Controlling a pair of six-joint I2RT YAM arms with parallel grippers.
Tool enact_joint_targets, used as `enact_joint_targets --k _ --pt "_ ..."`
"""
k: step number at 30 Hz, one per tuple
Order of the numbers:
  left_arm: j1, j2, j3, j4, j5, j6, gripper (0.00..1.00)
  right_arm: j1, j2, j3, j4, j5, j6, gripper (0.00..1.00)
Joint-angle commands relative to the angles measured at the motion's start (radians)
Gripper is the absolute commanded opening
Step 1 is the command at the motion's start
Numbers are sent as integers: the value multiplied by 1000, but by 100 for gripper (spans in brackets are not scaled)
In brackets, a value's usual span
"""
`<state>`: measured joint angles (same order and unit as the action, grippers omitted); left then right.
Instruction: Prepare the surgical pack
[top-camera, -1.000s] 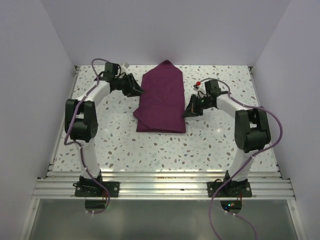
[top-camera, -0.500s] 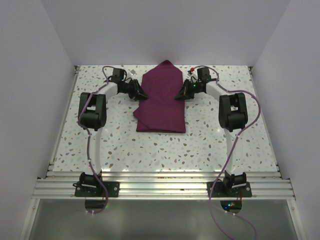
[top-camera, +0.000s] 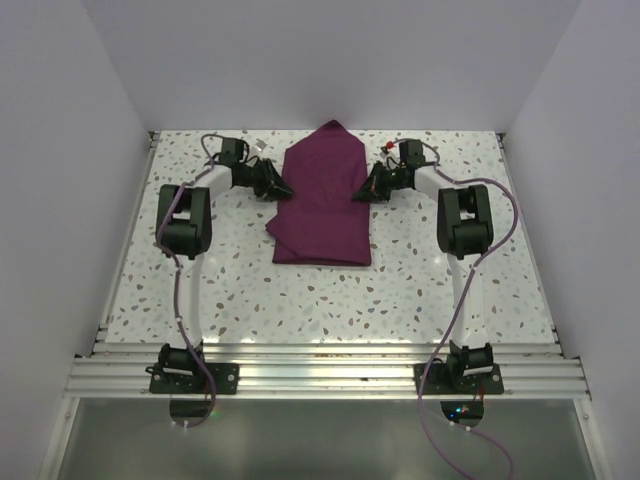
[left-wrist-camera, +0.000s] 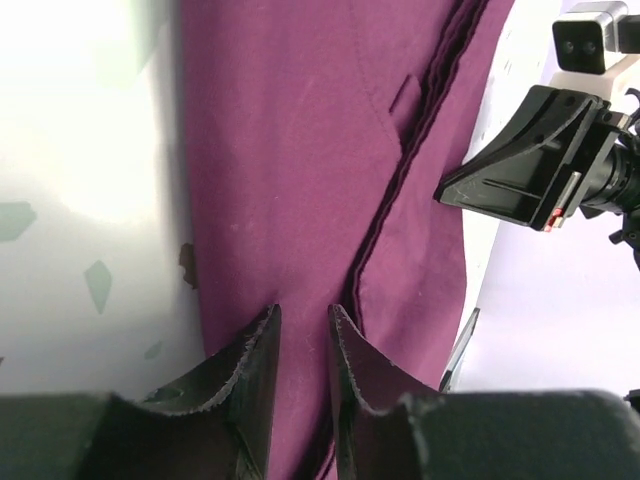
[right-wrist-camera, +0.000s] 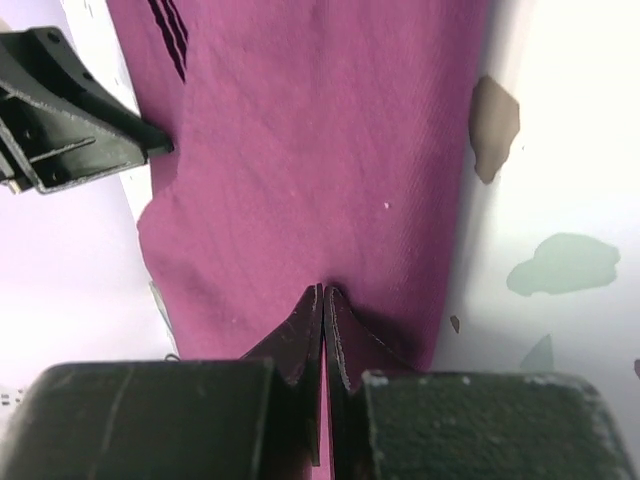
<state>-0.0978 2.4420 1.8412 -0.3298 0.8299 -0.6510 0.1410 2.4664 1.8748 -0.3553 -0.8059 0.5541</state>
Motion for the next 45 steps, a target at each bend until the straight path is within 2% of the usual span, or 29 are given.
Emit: enact_joint_targets --k 1,6,12,23,28,36,37,38,40,45 --pt "-6 -112 9 67 2 -2 29 0 -105 4 76 -6 53 0" --pt "-71 -147 -63 222 47 -85 27 11 -126 33 125 -12 118 0" --pt "-97 -133 -177 295 40 -150 24 14 -103 18 130 0 129 0" --pt "16 -37 -183 242 28 -125 22 -40 -40 -97 81 49 15 0" --pt "46 8 -120 157 18 -55 22 -70 -6 -95 21 89 -37 0" --pt "82 -12 -56 66 -17 39 25 -83 -98 -79 -42 223 -80 1" --pt "84 -21 -48 67 -28 47 28 -81 -113 -77 -24 243 -69 4" --pt "84 -38 -28 71 -38 53 30 -80 -144 -77 -13 257 -65 11" --pt "84 -58 -22 92 -81 65 34 -78 -162 -71 7 315 -53 16" --pt "86 -61 7 211 -144 13 44 -80 -141 1 22 366 -40 37"
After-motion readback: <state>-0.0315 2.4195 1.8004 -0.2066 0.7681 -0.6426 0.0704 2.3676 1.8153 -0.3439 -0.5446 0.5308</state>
